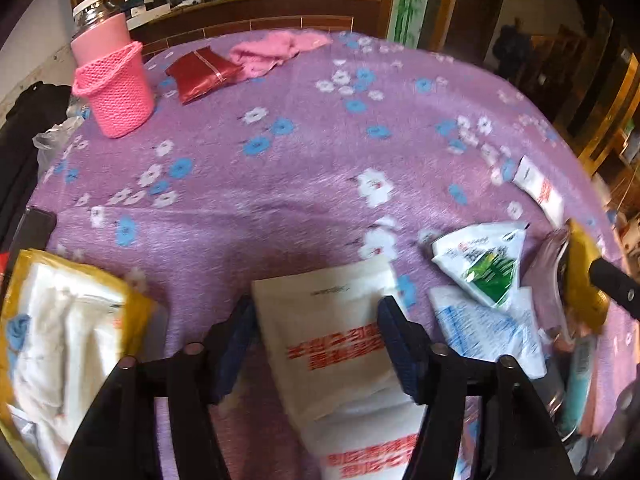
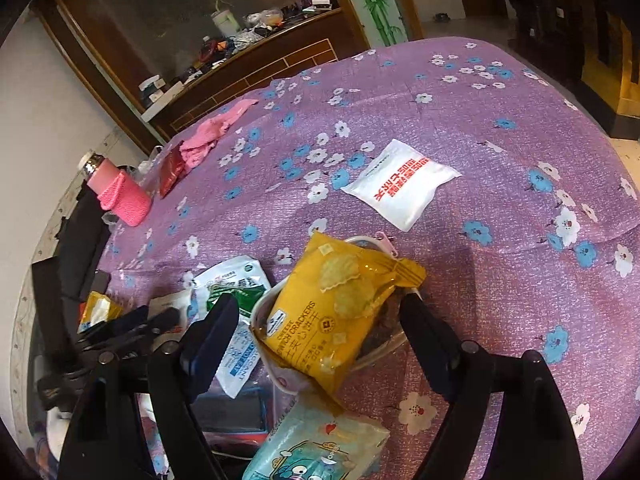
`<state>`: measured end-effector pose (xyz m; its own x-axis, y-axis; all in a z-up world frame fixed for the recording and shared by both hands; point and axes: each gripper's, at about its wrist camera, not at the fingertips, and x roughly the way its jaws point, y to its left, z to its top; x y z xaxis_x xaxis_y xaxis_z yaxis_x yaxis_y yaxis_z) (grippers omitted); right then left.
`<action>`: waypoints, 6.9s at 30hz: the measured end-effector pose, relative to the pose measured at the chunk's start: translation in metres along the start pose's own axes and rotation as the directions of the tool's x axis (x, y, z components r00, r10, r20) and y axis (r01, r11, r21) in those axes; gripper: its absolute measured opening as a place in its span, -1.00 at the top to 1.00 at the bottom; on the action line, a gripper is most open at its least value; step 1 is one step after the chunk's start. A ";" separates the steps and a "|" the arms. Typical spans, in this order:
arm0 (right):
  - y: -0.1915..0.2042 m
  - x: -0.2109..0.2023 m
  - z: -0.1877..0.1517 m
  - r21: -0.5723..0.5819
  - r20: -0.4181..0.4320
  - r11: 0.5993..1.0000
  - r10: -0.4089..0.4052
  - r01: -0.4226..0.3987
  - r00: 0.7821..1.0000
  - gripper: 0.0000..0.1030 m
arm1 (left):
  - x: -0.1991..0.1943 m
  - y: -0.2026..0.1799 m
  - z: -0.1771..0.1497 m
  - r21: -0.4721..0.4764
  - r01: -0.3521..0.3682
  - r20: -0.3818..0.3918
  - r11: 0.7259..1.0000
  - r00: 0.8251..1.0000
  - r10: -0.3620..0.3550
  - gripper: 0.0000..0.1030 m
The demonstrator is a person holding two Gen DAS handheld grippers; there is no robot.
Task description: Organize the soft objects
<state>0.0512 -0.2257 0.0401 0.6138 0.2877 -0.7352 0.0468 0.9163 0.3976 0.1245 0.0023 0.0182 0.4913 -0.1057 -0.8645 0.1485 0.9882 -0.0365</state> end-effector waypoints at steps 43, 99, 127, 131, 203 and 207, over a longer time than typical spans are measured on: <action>0.029 -0.023 -0.007 -0.125 0.075 0.991 -0.033 0.042 0.997 -0.04 | -0.073 -0.040 -0.058 0.217 0.191 0.127 0.957 0.967 -0.222 0.92; -0.005 -0.051 -0.036 -0.026 0.120 0.994 0.111 -0.109 0.987 -0.05 | -0.037 -0.086 -0.021 0.196 0.348 -0.001 0.917 0.935 -0.355 0.52; 0.103 -0.099 -0.071 -0.237 0.108 0.952 0.226 -0.196 0.968 -0.06 | -0.199 0.161 -0.138 -0.151 0.223 0.341 0.963 0.926 -0.161 0.51; 0.143 -0.093 -0.083 -0.302 0.059 0.927 0.250 -0.222 0.966 -0.06 | -0.193 0.183 -0.142 -0.196 0.177 0.334 0.965 0.937 -0.105 0.51; 0.124 -0.089 -0.111 -0.308 0.033 0.938 0.177 -0.158 0.984 -0.59 | -0.202 0.037 -0.200 0.029 -0.289 0.347 0.957 0.901 0.261 -0.17; 0.092 -0.096 -0.106 -0.269 0.057 0.953 0.163 -0.142 0.985 -0.59 | -0.196 0.019 -0.197 0.070 -0.292 0.338 0.954 0.907 0.253 -0.16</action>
<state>-0.0870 -0.1394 0.0892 0.6569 0.4172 -0.6281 -0.2547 0.9068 0.3360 -0.1380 0.0631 0.0881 0.7727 0.1164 -0.6240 0.0582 0.9659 0.2522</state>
